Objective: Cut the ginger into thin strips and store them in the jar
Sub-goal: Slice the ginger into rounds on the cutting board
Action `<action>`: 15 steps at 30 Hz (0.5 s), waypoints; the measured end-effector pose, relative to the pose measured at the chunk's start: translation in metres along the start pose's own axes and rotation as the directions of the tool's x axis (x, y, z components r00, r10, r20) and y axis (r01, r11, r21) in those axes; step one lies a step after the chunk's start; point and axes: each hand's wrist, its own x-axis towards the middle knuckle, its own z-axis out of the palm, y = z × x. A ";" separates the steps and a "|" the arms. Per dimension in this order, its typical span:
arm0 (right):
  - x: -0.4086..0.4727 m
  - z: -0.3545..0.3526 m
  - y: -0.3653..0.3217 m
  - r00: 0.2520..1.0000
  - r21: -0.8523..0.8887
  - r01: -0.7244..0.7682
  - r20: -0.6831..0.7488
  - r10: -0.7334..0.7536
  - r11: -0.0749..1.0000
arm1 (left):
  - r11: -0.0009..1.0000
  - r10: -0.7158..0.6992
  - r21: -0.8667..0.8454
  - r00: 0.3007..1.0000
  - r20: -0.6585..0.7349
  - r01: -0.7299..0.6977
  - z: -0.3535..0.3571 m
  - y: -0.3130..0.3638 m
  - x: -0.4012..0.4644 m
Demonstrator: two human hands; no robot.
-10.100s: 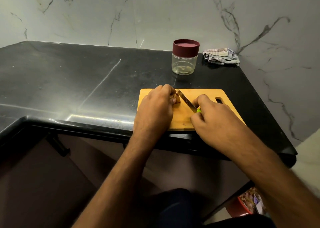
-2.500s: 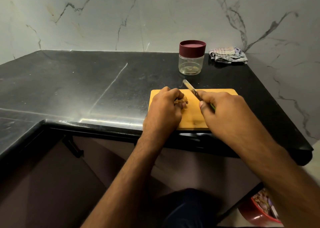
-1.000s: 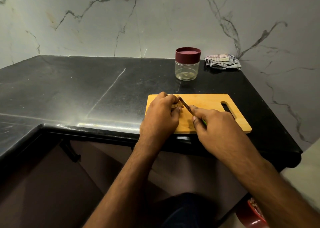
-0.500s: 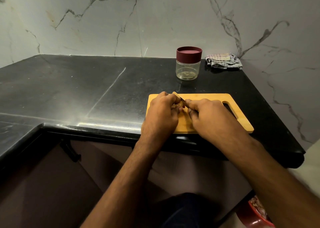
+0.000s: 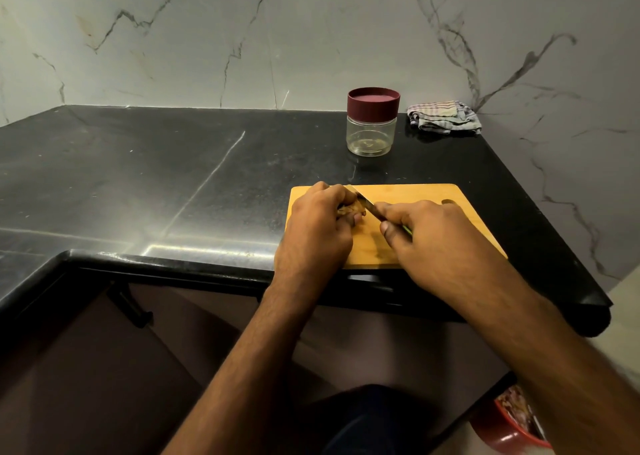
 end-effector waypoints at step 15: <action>0.020 0.003 -0.007 0.999 -0.096 0.005 0.036 -0.002 0.995 | 1.000 0.003 -0.015 1.000 -0.017 -0.003 -0.001 0.000 -0.001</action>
